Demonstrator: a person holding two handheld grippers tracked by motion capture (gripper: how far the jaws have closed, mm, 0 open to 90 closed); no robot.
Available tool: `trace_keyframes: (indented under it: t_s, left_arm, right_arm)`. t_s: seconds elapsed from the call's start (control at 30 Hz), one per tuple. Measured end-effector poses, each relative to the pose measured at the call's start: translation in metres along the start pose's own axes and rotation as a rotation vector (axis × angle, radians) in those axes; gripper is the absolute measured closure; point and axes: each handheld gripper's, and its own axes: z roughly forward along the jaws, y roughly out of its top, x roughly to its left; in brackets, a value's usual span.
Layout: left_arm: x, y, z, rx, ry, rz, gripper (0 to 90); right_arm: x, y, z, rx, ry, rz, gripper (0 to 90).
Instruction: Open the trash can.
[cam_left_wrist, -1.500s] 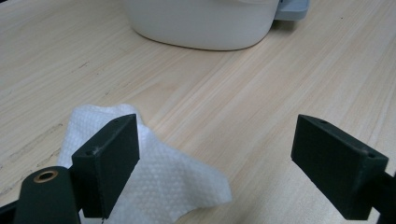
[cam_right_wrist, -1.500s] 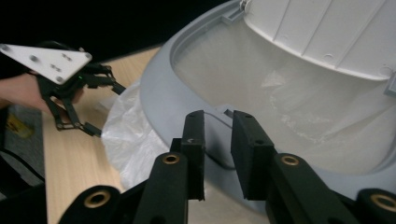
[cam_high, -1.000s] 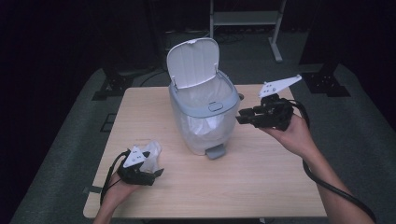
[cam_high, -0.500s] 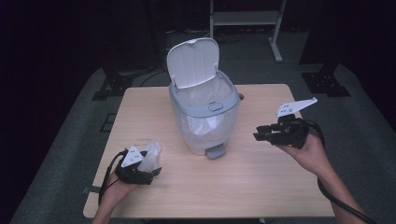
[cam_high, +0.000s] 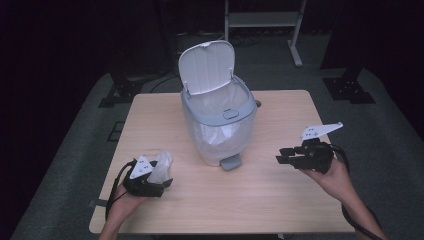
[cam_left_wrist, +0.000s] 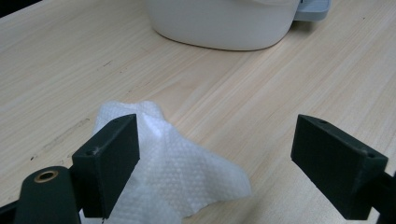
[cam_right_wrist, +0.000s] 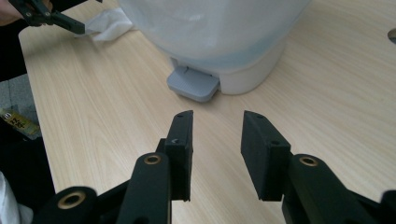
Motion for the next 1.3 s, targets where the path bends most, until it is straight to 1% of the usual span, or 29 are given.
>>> trace_keyframes:
  t_s: [0.07,0.17,0.27,0.33,0.4,0.47,0.53,0.67,0.7,0.77,0.8,0.87,0.9,0.93,0.97,1.07,1.2,1.23,1.27,1.3]
  left_arm:
    - [0.0,0.001,0.0,0.001,0.005,0.004,14.2]
    - [0.002,0.002,-0.001,-0.007,0.005,-0.005,14.2]
    - [0.005,0.003,-0.003,-0.015,0.023,-0.018,14.2]
    - [0.008,0.004,-0.003,-0.011,0.042,-0.017,14.3]
    - [0.01,0.004,-0.002,0.001,0.04,-0.007,21.2]
    - [0.012,0.003,-0.001,0.024,0.042,0.0,27.6]
    - [0.016,0.003,0.001,0.037,0.042,-0.001,35.0]
    - [0.023,-0.001,0.008,0.07,0.044,0.01,43.8]
    - [0.026,-0.002,0.01,0.081,0.038,0.007,43.9]
    - [0.032,-0.006,0.013,0.102,0.042,-0.001,43.1]
    - [0.035,-0.008,0.015,0.107,0.04,-0.015,42.6]
    - [0.039,-0.011,0.018,0.118,0.041,-0.025,41.5]
    - [0.041,-0.013,0.019,0.121,0.038,-0.033,41.4]
    - [0.044,-0.015,0.021,0.131,0.026,-0.047,41.0]
    - [0.046,-0.017,0.022,0.139,0.025,-0.054,40.4]
    - [0.049,-0.02,0.026,0.153,0.013,-0.069,39.8]
    - [0.05,-0.022,0.029,0.173,-0.006,-0.081,41.1]
    - [0.05,-0.023,0.03,0.177,-0.008,-0.079,42.0]
    - [0.05,-0.023,0.03,0.175,-0.015,-0.087,42.9]
    - [0.05,-0.023,0.03,0.174,-0.02,-0.087,46.6]
  right_arm:
    - [0.0,-0.006,0.002,-0.003,0.001,0.006,62.8]
    - [0.0,-0.016,0.005,-0.006,0.004,0.015,62.5]
    - [0.002,-0.025,0.01,-0.006,0.014,0.019,62.1]
    - [0.002,-0.032,0.015,0.0,0.019,0.024,62.1]
    - [0.003,-0.041,0.019,0.003,0.029,0.03,61.9]
    - [0.004,-0.045,0.02,0.005,0.031,0.032,61.4]
    - [0.005,-0.049,0.021,0.003,0.033,0.03,61.2]
    - [0.007,-0.053,0.019,0.006,0.039,0.031,60.2]
    - [0.007,-0.054,0.018,0.005,0.039,0.033,60.2]
    - [0.008,-0.055,0.018,0.002,0.041,0.035,60.1]
    - [0.008,-0.056,0.017,0.0,0.042,0.036,60.1]
    - [0.008,-0.058,0.017,0.0,0.046,0.043,59.8]
    - [0.007,-0.059,0.018,0.0,0.047,0.044,59.7]
    - [0.008,-0.06,0.018,0.002,0.049,0.049,59.4]
    - [0.007,-0.061,0.019,0.005,0.051,0.05,59.2]
    - [0.008,-0.064,0.021,0.015,0.051,0.05,58.6]
    - [0.008,-0.07,0.025,0.017,0.058,0.062,57.7]
    - [0.008,-0.072,0.026,0.016,0.059,0.063,57.5]
    - [0.008,-0.074,0.027,0.017,0.059,0.065,57.3]
    - [0.007,-0.075,0.028,0.016,0.06,0.069,56.9]
